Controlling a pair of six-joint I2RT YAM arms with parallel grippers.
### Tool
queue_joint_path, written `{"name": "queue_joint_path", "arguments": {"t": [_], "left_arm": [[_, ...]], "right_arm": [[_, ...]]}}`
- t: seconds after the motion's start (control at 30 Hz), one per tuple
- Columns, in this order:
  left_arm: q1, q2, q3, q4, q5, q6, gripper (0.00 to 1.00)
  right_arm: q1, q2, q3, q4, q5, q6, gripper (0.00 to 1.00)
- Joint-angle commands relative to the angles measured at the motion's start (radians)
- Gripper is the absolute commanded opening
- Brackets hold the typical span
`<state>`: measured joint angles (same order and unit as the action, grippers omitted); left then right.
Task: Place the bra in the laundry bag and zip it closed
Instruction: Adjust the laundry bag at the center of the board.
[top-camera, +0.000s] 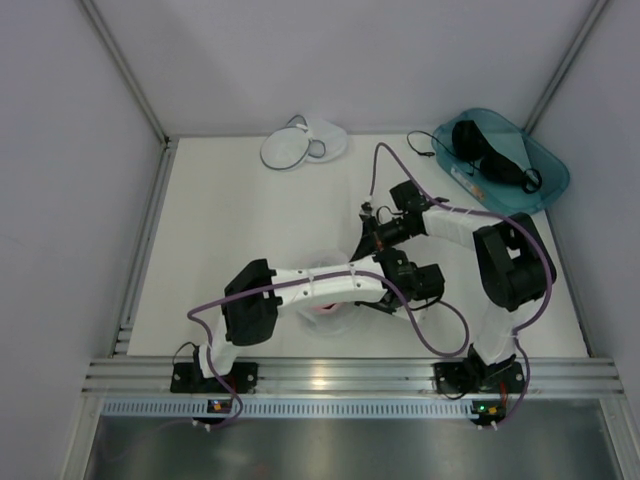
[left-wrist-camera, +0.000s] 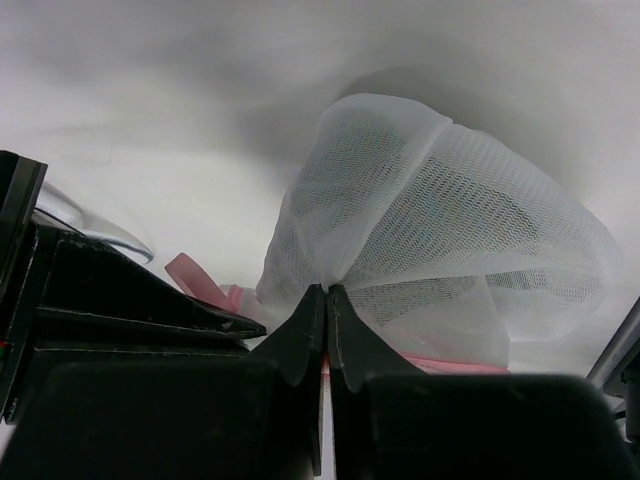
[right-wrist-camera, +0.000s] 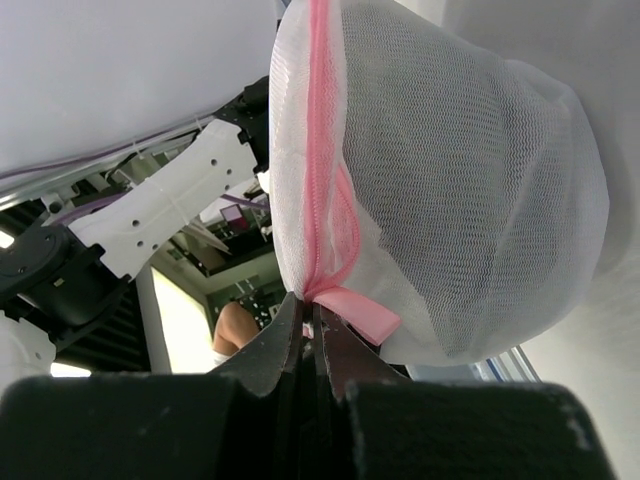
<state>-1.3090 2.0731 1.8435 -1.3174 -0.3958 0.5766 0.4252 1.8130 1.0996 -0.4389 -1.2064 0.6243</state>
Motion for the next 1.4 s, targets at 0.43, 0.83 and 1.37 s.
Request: {"name": "queue_joint_path", "arguments": {"t": [0.43,0.83,1.37], "left_arm": [[-0.045,-0.036,0.03,-0.157,0.029,-0.018,0.26],[0.027,0.001,0.109,-0.171,-0.048,0.063,0.31],[0.045,0.024,0.132,-0.189,-0.026,0.085,0.34]], "right_arm": [[-0.032,-0.014,0.08,0.017,0.01,-0.066,0.0],[-0.031,-0.018,0.066,-0.024,-0.007,-0.074,0.0],[-0.031,-0.029,0.059,-0.02,-0.033,-0.055,0.0]]}}
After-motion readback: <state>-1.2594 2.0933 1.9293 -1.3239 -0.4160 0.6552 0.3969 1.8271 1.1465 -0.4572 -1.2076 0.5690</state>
